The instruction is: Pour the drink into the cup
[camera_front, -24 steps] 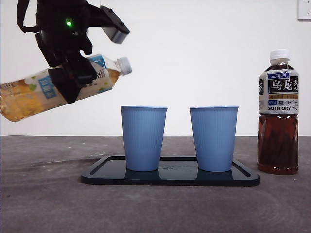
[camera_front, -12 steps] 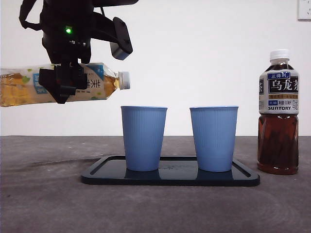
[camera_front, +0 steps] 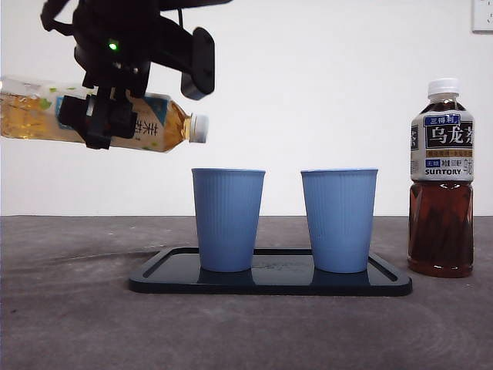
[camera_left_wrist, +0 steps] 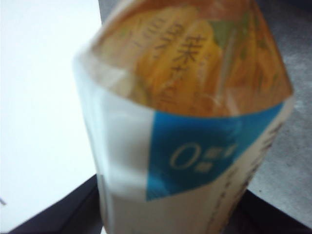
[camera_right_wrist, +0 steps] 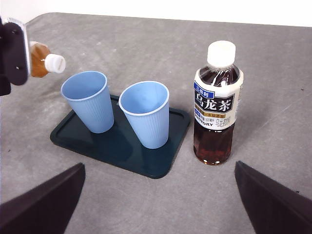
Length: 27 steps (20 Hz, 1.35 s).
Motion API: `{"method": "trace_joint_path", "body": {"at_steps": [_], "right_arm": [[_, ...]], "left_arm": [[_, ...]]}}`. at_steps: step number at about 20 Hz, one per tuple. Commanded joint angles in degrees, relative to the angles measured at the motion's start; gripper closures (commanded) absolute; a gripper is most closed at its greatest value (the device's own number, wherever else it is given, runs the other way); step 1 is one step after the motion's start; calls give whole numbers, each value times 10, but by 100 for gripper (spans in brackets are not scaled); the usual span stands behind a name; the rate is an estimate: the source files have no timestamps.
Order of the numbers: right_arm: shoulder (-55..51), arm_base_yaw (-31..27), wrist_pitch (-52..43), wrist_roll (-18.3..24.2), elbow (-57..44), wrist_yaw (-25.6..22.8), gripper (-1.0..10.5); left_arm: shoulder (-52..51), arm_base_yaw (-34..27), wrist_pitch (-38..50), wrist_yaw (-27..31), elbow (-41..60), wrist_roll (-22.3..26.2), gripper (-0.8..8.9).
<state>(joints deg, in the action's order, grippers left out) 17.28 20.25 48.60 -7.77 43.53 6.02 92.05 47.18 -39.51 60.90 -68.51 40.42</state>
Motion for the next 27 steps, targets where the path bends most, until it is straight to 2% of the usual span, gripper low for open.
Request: {"method": "trace_joint_path", "body": {"at_steps": [1,7,13,18,20,25,27], "right_arm": [[1,3,-5,3,8,0,456],[1,3,-5,3,8,-1,456],[1,3,-5,3,8,-1,456],[1,3,-5,3,8,-1,456],[1,3,-1,3,8,0,456],[1,3,30,3,8,10,457],[1,3,34,3,8,39,457]], "left_arm": [[19,12,15,36,-20,29,631],[27,17,19,50,-21,33,631],[18,20,17,59,-21,-136,630],[-51,19,-37,-80,-21,-310,630],[-92,10,-46,-132,-21,-366,631],[-182,-48,-17,-252,-18,-452,631],[-211,-83,7,-295,-5,-477,631]]}}
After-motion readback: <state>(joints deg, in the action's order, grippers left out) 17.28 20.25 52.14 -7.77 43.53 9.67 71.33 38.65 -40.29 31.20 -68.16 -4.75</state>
